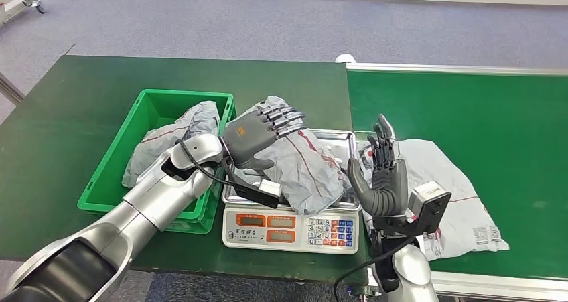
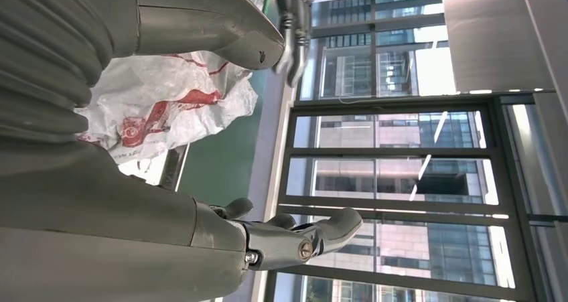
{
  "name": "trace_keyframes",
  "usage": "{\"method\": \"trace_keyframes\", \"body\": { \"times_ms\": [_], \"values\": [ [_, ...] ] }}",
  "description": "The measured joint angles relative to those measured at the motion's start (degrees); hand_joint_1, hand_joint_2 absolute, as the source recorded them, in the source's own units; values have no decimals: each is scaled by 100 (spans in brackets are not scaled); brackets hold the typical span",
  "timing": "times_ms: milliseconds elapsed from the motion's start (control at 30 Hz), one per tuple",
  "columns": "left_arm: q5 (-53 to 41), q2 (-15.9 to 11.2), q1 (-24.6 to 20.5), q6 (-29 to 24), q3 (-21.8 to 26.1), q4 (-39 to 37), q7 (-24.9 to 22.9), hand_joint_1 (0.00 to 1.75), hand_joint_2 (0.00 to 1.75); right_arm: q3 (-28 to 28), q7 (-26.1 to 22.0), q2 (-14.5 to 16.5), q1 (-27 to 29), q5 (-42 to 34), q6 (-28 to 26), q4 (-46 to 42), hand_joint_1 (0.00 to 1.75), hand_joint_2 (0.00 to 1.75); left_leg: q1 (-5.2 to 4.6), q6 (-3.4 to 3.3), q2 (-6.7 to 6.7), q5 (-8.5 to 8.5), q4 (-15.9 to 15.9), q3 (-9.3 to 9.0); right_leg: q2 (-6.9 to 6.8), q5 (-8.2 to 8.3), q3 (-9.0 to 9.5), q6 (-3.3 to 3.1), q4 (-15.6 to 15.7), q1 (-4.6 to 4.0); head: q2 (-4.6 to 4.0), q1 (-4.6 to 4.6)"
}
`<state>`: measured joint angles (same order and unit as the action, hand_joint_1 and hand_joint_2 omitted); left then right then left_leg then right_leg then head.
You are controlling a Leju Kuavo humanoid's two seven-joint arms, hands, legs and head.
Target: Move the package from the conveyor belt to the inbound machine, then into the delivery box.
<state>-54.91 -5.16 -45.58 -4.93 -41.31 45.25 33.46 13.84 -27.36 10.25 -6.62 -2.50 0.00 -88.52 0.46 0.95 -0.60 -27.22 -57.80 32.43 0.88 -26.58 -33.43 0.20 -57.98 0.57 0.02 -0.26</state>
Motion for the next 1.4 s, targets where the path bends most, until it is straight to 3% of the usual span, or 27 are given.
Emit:
{"method": "trace_keyframes", "body": {
  "times_ms": [367, 533, 833, 1067, 1400],
  "values": [
    [103, -19, -28, 338, -11, 197, 131, 0, 175, 0, -56, 0, 134, -13, 0, 0, 0, 175, -1, 0, 0, 0, 0, 0, 0, 0, 1, 0, 0, 4, 0, 1],
    [-172, 21, -168, 388, -314, 84, 261, 0, 175, 3, -74, 0, 135, -50, 13, 1, 0, 175, -1, 0, 0, 0, 0, 0, 0, 0, 1, 0, 0, 4, 0, 0],
    [-82, 512, -214, 28, -1134, -568, 556, 0, 175, 21, -77, 0, 169, -76, 17, -72, 0, 175, -3, -1, -1, -1, 0, 1, 0, 0, 0, 0, 0, 7, 0, 1],
    [61, 1082, -140, -261, -1541, -1018, 632, 0, 175, 20, 28, 1, 120, -107, -8, -140, 0, 175, -4, -1, -2, -1, 0, 3, -3, 0, 1, 1, 0, 7, 0, 1],
    [150, 1623, 4, -228, -2050, -1479, 666, 0, 175, 20, 42, 2, 23, -111, -17, -140, 0, 175, -5, -1, -2, -1, 0, 4, -4, 0, 0, 1, 0, 7, 0, 0]
  ]
}}
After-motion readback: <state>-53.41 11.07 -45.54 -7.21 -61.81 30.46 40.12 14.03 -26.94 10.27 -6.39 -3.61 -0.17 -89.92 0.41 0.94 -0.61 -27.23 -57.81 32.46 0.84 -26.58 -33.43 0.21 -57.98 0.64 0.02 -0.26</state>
